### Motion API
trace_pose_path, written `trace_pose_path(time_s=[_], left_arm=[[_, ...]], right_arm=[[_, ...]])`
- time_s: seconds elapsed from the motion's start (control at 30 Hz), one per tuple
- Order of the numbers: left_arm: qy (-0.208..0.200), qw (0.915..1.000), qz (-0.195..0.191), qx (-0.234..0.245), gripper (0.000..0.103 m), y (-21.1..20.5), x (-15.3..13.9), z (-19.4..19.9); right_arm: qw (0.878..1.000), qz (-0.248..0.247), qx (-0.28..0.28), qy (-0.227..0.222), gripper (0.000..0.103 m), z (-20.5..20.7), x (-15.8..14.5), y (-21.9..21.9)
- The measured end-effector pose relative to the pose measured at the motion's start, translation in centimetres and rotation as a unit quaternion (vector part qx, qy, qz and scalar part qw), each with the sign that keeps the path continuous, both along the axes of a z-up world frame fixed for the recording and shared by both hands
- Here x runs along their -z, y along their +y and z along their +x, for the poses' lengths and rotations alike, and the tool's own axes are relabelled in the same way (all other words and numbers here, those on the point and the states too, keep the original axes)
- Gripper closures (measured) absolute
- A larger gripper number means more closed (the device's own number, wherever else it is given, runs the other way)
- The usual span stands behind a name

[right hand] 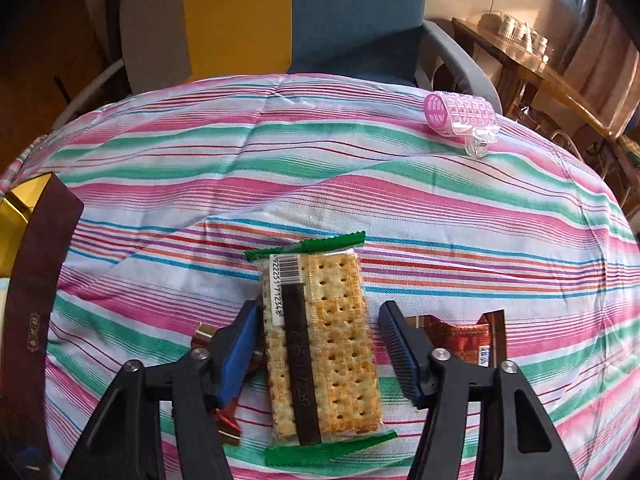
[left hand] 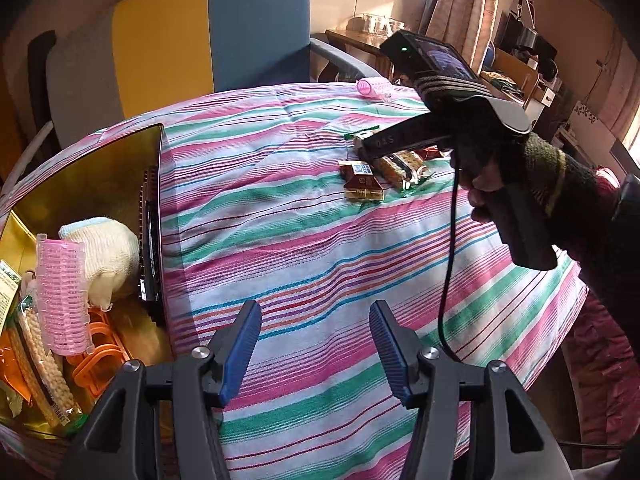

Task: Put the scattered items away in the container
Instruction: 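Close right tool on the cracker packet while left tool moves toward the pink roller, then close left tool on the pink hair roller while right tool holds the crackers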

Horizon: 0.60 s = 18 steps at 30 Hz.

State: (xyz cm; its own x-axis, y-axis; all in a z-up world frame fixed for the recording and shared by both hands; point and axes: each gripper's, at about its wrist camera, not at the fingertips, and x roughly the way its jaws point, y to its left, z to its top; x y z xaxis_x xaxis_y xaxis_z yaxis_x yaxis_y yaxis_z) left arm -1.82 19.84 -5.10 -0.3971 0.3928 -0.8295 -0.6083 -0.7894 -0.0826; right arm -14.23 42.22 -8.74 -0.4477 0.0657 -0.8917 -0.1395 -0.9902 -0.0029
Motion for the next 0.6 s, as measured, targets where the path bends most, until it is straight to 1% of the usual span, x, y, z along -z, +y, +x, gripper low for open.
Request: trace_pose_path(time_s=[0.1,0.17,0.27,0.43,0.53,0.6], left_arm=[[-0.001,1.0000,0.005,0.001,0.046,0.3,-0.4,-0.5],[0.008,0.9999,0.006,0.006,0.046,0.9,-1.1,-1.0],[0.023,0.9997,0.007,0.012,0.046,1.9,-2.0,-1.7],[0.023,0.9991,0.005,0.034,0.046,5.4,-3.1,-3.8],[0.012,0.9988,0.012,0.046,0.046,8.2,-3.9,-5.6],[0.013,0.9982,0.011,0.058,0.046,10.6,-4.4,-7.0]], right_arm=[[1.000,0.003,0.002,0.000,0.055,2.4,-0.3,0.7],[1.000,0.007,0.003,0.002,0.055,4.4,-0.5,1.2],[1.000,0.005,0.026,0.009,0.055,8.0,-0.8,2.4],[0.998,0.007,0.063,0.018,0.055,13.7,-1.0,4.3],[0.996,0.007,0.087,0.019,0.055,16.3,-0.7,5.0],[0.995,0.004,0.099,0.023,0.055,17.5,-0.4,5.5]])
